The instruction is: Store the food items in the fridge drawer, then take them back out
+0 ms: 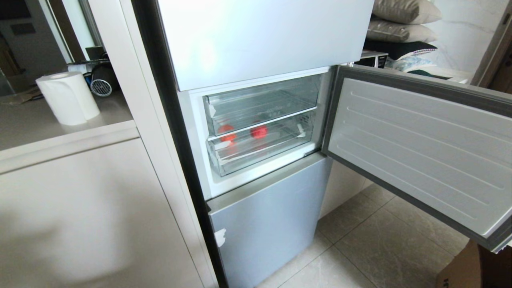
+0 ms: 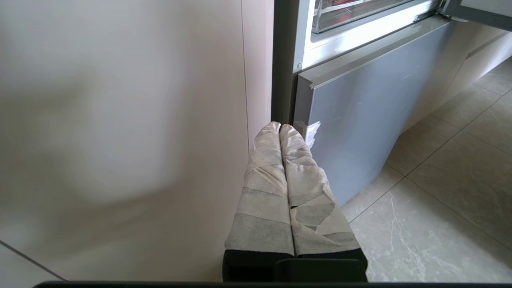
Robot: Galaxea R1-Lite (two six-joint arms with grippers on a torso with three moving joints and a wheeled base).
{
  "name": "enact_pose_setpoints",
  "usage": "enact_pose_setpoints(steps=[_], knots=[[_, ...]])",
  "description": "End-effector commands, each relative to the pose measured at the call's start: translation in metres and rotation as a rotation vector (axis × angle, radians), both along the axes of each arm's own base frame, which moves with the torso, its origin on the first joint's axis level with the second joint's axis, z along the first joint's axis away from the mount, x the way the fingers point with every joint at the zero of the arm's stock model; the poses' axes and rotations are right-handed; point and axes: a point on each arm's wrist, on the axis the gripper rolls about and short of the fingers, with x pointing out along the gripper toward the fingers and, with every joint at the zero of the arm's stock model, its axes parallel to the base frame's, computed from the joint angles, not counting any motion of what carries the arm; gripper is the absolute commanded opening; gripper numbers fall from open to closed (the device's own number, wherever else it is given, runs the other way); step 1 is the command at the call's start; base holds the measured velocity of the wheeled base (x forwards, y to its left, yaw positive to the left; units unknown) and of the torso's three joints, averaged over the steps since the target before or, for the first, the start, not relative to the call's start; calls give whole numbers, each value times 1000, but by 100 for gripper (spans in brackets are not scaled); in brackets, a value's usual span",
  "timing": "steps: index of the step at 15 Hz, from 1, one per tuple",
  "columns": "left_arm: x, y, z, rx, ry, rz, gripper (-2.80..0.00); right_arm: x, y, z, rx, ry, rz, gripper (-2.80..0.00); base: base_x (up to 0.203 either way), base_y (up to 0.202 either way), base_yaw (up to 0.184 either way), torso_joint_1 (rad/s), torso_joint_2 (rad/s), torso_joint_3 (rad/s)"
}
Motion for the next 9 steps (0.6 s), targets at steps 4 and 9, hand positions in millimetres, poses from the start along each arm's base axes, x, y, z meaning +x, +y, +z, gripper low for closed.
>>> enact_pose_setpoints(steps=[4,9], knots=[[0,0,0,0,2,0,-280,-42,50,34,-149,-47,-86,-280,0,0,0,0,0,0],[0,0,0,0,2,0,-280,-35,14,18,-185,-60,-197,-280,0,0,0,0,0,0]])
